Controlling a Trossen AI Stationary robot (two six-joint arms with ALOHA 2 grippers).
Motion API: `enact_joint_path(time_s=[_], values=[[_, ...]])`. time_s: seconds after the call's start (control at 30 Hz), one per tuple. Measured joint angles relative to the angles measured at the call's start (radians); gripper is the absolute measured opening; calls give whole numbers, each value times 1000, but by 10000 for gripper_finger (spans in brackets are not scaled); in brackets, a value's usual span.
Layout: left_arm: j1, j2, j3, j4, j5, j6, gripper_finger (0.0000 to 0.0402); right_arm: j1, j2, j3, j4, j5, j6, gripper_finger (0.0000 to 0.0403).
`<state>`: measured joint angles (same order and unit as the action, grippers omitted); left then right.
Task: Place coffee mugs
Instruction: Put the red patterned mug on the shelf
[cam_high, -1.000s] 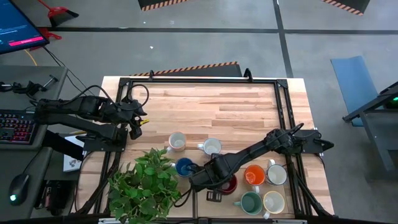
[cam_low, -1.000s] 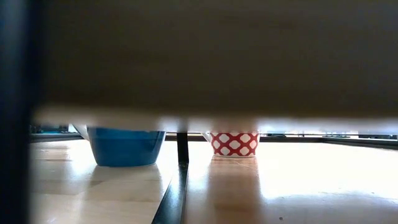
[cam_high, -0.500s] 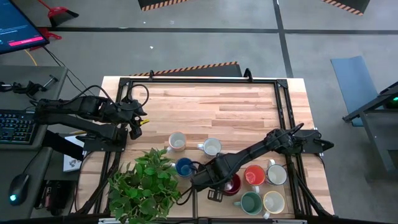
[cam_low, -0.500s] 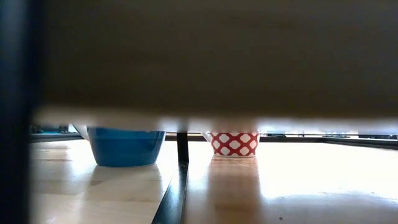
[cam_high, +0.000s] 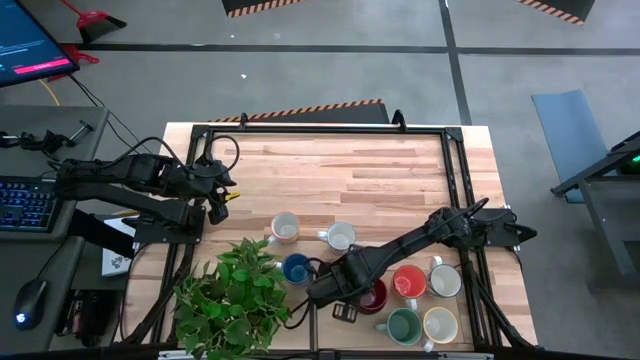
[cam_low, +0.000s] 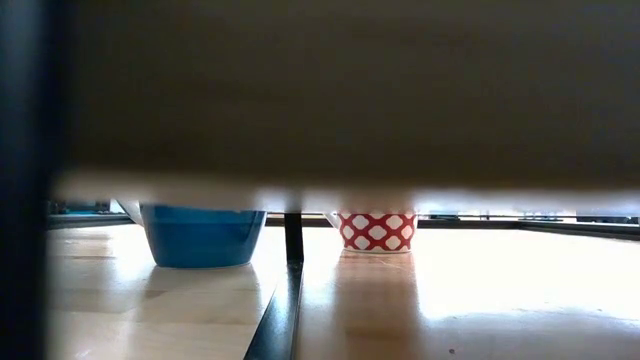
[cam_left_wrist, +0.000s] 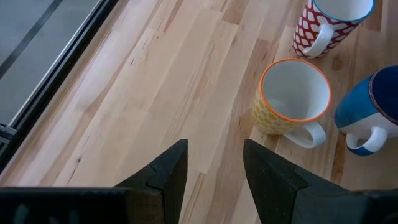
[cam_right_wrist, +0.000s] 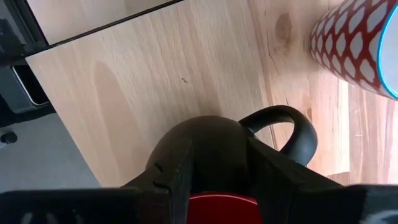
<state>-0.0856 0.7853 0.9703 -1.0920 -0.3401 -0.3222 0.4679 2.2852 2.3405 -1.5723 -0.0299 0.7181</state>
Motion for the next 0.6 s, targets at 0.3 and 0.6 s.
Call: enact_joint_path(time_s=[0.3,0.6], values=[[0,0,0,0,0,0,145,9,0,0,9,18,-57,128],[0,0,0,0,0,0,145,25,0,0,56,36,-219,128]])
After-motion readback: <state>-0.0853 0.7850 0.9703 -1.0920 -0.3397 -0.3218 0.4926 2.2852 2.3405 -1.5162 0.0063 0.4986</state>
